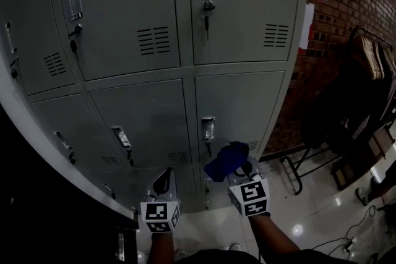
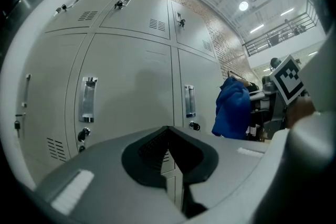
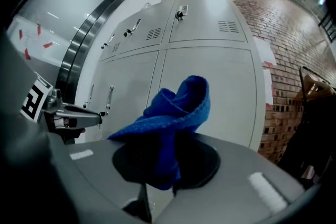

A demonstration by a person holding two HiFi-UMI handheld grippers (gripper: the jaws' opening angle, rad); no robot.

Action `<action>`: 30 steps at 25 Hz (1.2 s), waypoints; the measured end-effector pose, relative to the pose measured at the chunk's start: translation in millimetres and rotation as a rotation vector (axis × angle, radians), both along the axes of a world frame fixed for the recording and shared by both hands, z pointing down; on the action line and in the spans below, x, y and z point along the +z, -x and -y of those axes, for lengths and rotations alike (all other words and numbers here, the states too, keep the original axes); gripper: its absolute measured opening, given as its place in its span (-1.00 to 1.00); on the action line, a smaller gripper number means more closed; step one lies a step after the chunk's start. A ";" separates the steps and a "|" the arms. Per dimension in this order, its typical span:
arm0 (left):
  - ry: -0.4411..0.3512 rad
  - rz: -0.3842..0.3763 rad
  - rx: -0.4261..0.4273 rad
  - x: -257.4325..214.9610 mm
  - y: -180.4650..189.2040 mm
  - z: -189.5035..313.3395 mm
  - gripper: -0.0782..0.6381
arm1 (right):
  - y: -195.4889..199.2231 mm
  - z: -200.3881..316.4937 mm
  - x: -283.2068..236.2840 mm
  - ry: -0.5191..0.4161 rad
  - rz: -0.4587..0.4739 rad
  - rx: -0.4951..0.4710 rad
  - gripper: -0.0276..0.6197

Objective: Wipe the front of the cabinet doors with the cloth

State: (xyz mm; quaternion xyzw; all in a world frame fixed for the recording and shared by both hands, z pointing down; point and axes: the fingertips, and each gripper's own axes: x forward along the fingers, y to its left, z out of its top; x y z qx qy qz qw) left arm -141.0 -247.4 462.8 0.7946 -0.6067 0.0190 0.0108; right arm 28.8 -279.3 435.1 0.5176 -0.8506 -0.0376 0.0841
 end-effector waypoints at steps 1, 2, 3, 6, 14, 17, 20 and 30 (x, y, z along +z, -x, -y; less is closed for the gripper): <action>-0.004 0.001 0.004 -2.1 -2.1 -0.1 -0.73 | -0.8 -1.1 0.1 -0.001 0.014 0.000 -0.68; -0.008 0.001 0.007 -4.0 -3.9 -0.1 -0.73 | -1.1 -2.2 0.0 -0.002 0.027 -0.001 -0.68; -0.011 0.002 0.010 -5.3 -5.5 -0.2 -0.73 | -1.1 -3.2 -0.1 -0.003 0.037 -0.003 -0.68; -0.012 0.003 0.019 -5.4 -10.7 -0.1 -0.73 | -1.1 -5.1 0.1 -0.005 0.050 -0.004 -0.68; 0.000 0.003 0.021 0.4 -14.9 0.3 -0.73 | -1.9 -8.1 0.4 -0.002 0.044 -0.003 -0.70; -0.006 0.002 0.019 -1.6 -15.3 0.8 -0.73 | -1.9 -7.9 1.1 -0.001 0.053 -0.005 -0.70; -0.001 0.002 0.015 -0.2 -15.8 0.6 -0.73 | 0.2 -9.0 0.1 -0.010 0.070 -0.020 -0.70; 0.003 0.002 0.005 2.9 -16.8 0.5 -0.73 | 1.6 -11.2 7.3 -0.030 0.104 -0.037 -0.70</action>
